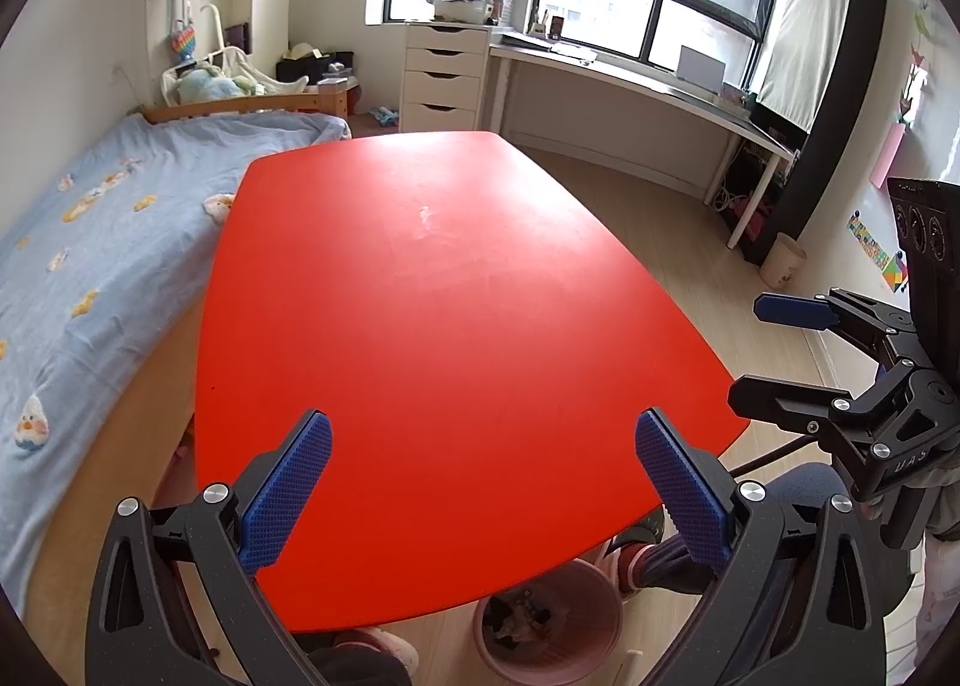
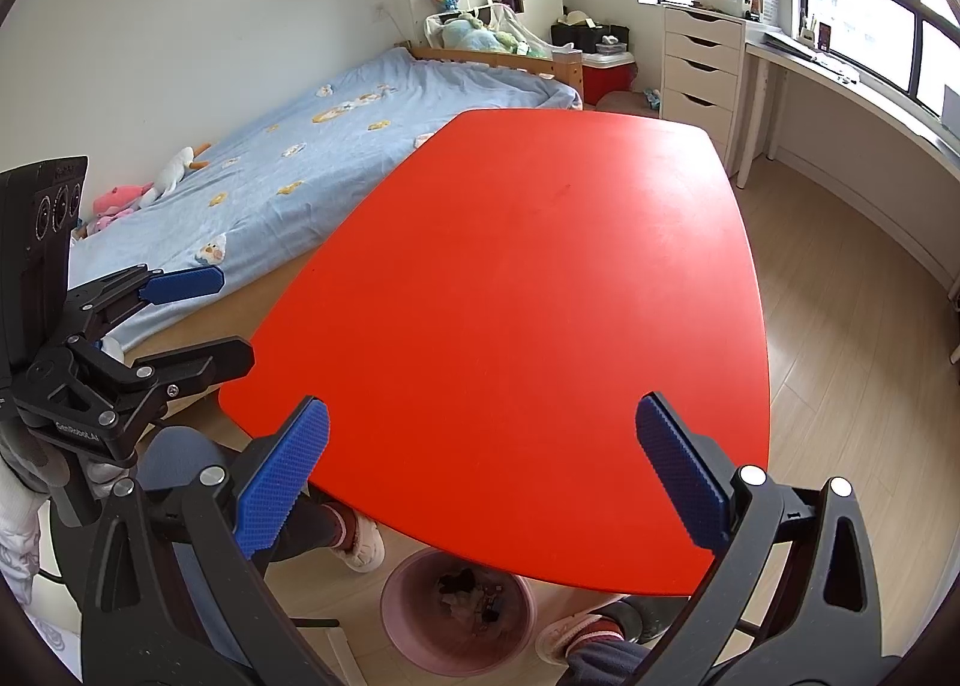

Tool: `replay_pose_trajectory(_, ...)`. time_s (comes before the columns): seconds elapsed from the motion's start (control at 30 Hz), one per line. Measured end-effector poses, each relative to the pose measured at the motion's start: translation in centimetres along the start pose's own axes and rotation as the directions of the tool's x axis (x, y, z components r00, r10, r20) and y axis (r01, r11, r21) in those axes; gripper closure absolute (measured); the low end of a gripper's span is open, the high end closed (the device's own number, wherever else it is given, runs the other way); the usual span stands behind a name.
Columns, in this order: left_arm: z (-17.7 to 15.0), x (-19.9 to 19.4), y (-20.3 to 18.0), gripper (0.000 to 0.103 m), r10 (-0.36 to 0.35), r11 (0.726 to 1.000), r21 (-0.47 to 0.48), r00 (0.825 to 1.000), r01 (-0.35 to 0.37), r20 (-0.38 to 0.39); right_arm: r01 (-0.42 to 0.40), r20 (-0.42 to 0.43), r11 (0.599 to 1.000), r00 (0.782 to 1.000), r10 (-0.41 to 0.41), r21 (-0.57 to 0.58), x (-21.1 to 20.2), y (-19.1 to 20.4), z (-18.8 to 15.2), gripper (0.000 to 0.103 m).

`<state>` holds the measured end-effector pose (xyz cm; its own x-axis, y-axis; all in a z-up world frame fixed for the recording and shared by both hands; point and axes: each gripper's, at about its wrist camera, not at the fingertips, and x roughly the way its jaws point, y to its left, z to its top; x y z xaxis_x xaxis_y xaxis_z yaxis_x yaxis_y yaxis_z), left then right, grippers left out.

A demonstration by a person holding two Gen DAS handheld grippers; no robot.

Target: Collect trash

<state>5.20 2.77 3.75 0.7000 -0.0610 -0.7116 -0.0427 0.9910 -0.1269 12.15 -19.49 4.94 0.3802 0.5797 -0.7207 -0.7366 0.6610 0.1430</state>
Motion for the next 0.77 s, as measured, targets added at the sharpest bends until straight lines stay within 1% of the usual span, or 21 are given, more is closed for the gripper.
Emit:
replay_pose_trajectory(0.4,-0.34,0.07,-0.26,0.006,0.002,1.000,0.020,1.000,-0.002,-0.001,0.002,0.002,1.000,1.000,-0.002,0.001,0.03,0.13,0.06,0.003)
replay_pose_trajectory(0.6,-0.10,0.01,-0.34,0.006,0.005,1.000,0.012,1.000,-0.005,-0.003,0.003,0.004,1.000,1.000,-0.003,0.003,-0.06,0.08,0.09,0.003)
replay_pose_trajectory(0.67,-0.03,-0.03,-0.27,0.006,-0.009,1.000,0.008,1.000,0.009,-0.001,0.004,0.004,1.000,1.000,-0.004,0.003,-0.10,0.01,0.11,0.003)
replay_pose_trajectory(0.77,-0.03,0.00,-0.12,0.006,-0.006,1.000,0.008,1.000,0.006,-0.001,0.005,0.004,1.000,1.000,-0.005,0.003,-0.16,-0.06,0.08,0.003)
